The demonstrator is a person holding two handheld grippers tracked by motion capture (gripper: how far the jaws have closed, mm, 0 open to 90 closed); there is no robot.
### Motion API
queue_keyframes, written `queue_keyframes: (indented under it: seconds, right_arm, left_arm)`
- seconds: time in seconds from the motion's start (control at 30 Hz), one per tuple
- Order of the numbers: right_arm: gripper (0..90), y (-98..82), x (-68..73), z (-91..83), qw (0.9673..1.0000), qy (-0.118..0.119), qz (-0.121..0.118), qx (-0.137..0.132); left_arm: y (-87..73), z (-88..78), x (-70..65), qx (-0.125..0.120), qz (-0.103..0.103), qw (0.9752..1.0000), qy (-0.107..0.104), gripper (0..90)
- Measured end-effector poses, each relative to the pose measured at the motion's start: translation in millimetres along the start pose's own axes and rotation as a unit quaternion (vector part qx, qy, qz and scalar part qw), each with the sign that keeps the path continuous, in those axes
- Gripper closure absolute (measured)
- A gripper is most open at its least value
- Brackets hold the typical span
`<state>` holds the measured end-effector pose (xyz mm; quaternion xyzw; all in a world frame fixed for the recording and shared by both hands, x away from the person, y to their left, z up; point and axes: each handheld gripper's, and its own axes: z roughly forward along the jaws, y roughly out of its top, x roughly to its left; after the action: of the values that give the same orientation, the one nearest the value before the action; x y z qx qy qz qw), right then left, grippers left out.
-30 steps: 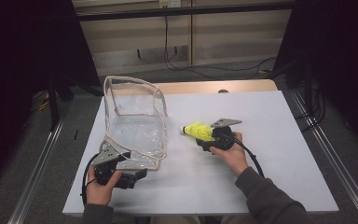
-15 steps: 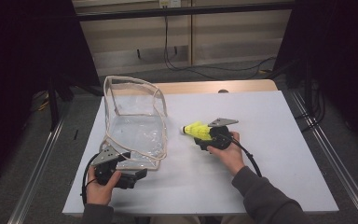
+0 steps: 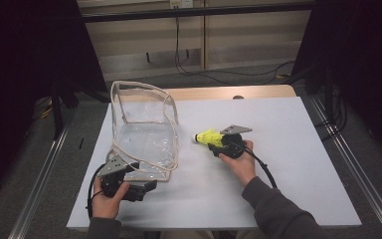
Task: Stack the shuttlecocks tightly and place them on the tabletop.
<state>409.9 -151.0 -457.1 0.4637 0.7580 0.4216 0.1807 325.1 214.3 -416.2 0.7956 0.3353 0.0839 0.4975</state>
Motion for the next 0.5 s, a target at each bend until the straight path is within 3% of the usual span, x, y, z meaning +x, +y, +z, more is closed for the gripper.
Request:
queue_keyframes:
  seconds: [0.23, 0.5]
  right_arm:
    - [79.2, 1.0, -0.9, -1.7, 0.9999, -0.009, -0.009, 0.002]
    - [84.2, 3.0, -4.8, -8.7, 0.9998, 0.006, -0.021, 0.004]
  left_arm:
    - [0.1, -0.1, -0.1, 0.000, 0.000, 1.0000, 0.001, 2.9]
    - [0.1, -0.2, -0.1, -0.001, 0.000, 1.0000, 0.001, 2.9]
